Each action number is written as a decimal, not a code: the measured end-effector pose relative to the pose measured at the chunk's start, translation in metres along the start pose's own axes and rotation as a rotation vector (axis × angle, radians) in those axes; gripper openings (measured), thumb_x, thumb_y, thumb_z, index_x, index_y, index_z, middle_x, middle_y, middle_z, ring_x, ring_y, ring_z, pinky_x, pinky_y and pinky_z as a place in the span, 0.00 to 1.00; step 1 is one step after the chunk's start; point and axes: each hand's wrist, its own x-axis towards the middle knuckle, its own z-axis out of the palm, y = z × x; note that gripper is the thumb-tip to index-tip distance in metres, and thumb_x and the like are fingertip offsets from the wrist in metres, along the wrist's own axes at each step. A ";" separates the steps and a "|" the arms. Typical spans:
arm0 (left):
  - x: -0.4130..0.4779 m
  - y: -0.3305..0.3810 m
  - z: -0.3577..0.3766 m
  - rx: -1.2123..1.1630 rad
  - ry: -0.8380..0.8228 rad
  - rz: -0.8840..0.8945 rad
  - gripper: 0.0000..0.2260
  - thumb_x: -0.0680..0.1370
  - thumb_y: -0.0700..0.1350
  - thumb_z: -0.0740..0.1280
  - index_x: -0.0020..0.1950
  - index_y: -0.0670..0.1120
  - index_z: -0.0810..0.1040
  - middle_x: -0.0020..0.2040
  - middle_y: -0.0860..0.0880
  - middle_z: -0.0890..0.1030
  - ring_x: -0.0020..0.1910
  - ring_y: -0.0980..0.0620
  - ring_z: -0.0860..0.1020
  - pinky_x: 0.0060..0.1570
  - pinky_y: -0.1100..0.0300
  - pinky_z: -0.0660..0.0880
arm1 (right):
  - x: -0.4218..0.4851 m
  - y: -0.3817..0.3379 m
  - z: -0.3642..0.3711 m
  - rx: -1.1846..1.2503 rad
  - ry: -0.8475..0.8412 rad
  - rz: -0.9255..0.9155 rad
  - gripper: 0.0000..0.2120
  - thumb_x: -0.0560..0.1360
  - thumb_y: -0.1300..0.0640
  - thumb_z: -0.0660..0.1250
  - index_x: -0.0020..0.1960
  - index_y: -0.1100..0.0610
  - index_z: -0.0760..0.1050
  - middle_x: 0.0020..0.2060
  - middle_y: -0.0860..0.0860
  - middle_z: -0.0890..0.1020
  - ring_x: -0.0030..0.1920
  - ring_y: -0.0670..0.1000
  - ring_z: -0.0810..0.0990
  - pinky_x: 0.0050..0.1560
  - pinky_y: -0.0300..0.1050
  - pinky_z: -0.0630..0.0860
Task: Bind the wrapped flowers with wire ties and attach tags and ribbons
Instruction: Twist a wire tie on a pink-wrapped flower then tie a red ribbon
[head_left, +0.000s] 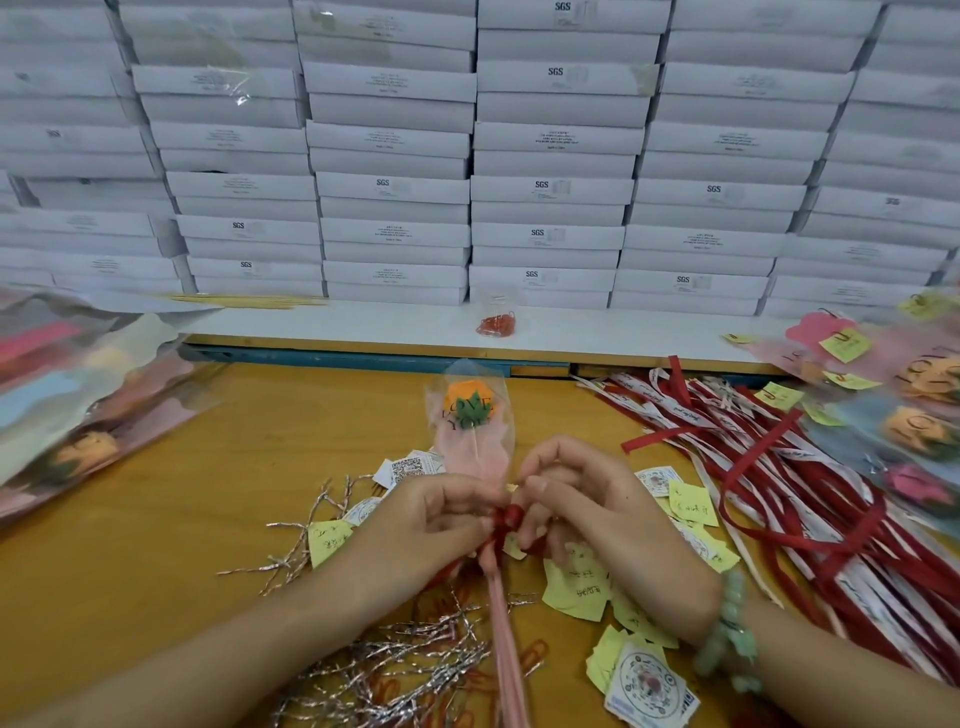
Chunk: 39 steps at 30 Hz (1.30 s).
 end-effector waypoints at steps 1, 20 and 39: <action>0.000 -0.001 0.000 0.007 -0.017 -0.004 0.10 0.79 0.32 0.64 0.53 0.44 0.82 0.32 0.47 0.82 0.28 0.57 0.74 0.29 0.67 0.69 | -0.001 0.001 0.000 0.034 0.005 0.020 0.05 0.80 0.61 0.62 0.48 0.58 0.76 0.39 0.56 0.83 0.32 0.50 0.82 0.25 0.38 0.72; 0.006 -0.012 -0.010 -0.099 -0.088 0.082 0.07 0.78 0.40 0.66 0.50 0.39 0.83 0.41 0.46 0.86 0.33 0.58 0.79 0.31 0.69 0.73 | 0.004 0.009 -0.003 -0.110 0.141 -0.045 0.06 0.76 0.62 0.69 0.46 0.51 0.80 0.43 0.50 0.84 0.35 0.44 0.78 0.29 0.33 0.71; 0.008 -0.017 -0.010 -0.142 -0.040 0.119 0.01 0.77 0.35 0.68 0.48 0.39 0.78 0.34 0.47 0.81 0.31 0.56 0.78 0.31 0.68 0.72 | 0.001 0.011 0.006 -0.491 -0.042 -0.092 0.05 0.79 0.54 0.66 0.44 0.51 0.75 0.29 0.44 0.76 0.29 0.42 0.68 0.31 0.34 0.64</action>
